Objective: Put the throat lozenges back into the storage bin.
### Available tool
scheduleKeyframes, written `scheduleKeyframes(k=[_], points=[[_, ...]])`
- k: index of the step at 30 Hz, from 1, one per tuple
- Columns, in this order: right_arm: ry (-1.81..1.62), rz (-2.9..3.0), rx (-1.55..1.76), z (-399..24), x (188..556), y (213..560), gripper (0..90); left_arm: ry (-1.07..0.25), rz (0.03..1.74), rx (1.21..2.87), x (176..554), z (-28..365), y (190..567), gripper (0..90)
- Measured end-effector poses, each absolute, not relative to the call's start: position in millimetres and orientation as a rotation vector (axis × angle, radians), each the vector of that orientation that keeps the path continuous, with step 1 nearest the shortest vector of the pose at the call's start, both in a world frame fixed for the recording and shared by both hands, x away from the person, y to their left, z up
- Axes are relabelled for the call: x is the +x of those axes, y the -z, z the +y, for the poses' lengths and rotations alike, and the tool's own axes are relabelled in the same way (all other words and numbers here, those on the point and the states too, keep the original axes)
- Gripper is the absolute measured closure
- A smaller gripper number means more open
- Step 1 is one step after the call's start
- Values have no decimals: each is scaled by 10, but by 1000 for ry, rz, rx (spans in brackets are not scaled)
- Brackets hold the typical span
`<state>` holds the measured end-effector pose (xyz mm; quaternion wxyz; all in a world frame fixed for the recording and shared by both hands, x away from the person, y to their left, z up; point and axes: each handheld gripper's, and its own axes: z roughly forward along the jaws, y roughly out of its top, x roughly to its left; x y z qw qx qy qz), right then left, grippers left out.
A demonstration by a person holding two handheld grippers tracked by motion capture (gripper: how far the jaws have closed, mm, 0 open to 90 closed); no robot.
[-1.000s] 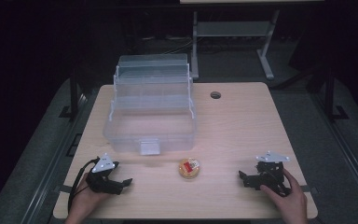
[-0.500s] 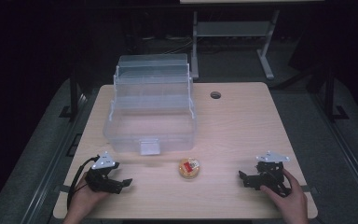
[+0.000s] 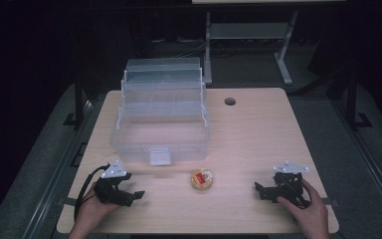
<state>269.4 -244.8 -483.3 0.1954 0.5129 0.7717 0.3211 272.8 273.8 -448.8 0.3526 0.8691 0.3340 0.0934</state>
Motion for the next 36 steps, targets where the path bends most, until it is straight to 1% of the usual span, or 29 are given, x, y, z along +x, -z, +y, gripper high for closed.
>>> scheduleKeyframes(k=[3,5,13,15,23,36], points=[[-900,2163,1438,-2448,2693,4833,0,-239,854,2259,2732,2713,4465,146],[-900,2163,1437,-2448,2694,4833,0,-242,847,2261,2731,2690,4439,165],[-900,2163,1437,-2448,2694,4833,0,-228,830,2276,2743,2605,4370,172],[-900,2163,1438,-2448,2694,4833,0,-225,820,2275,2745,2589,4346,195],[-899,2163,1438,-2448,2694,4833,0,-218,802,2283,2766,2508,4289,209],[-899,2163,1437,-2448,2694,4833,0,-189,736,2315,2816,2260,4244,214]])
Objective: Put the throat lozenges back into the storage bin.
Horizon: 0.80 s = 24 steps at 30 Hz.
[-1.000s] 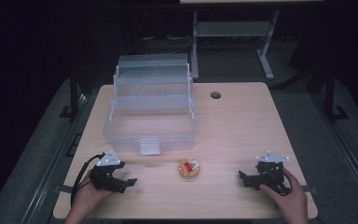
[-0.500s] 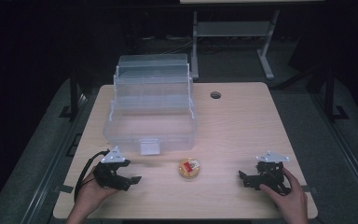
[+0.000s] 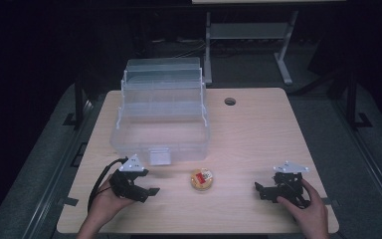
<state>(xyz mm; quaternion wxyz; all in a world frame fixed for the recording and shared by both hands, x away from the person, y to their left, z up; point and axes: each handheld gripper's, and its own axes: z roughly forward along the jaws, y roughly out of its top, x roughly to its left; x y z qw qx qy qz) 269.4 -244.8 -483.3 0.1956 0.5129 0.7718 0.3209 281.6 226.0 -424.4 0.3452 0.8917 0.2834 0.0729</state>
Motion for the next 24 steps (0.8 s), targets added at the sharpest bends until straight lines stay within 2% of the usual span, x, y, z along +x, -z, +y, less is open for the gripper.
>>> scheduleKeyframes(k=[24], points=[[-899,2163,1437,-2448,2694,4833,0,-132,624,2377,2881,1831,4182,201]])
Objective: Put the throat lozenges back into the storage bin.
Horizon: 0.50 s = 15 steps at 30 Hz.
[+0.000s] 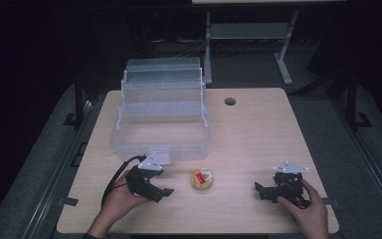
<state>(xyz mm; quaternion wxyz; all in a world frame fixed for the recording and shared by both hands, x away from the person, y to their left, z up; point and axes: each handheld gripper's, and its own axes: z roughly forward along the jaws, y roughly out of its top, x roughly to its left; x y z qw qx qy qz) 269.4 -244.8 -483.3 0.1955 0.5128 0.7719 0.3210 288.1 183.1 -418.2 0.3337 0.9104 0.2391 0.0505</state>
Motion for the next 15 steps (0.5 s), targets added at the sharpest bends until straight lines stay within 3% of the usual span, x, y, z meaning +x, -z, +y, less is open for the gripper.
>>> scheduleKeyframes(k=[15], points=[[-899,2163,1437,-2448,2694,4833,0,-117,570,2423,2920,1622,4155,160]])
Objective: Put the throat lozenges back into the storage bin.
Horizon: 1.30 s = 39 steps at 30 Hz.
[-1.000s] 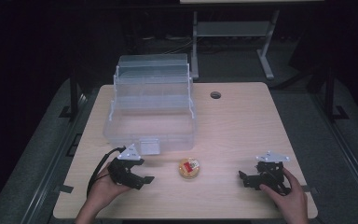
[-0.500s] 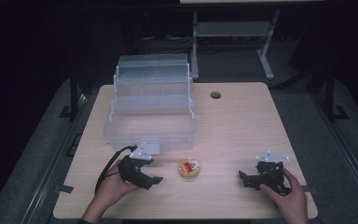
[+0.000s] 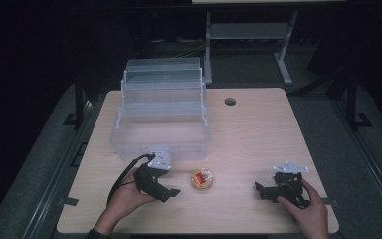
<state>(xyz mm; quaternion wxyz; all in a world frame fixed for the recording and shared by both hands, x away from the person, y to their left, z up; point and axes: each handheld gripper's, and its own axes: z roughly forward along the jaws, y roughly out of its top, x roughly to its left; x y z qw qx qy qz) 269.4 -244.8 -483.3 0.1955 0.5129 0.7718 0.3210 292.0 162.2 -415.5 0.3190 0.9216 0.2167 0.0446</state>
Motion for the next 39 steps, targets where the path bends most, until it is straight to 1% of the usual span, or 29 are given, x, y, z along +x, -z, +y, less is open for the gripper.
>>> scheduleKeyframes(k=[9,26,39], points=[[-899,2163,1438,-2448,2693,4833,0,-116,541,2447,2957,1488,4140,120],[-899,2163,1438,-2448,2694,4833,0,-135,475,2495,3081,1176,4145,117],[-900,2163,1437,-2448,2693,4833,0,-122,420,2534,3192,960,4181,117]])
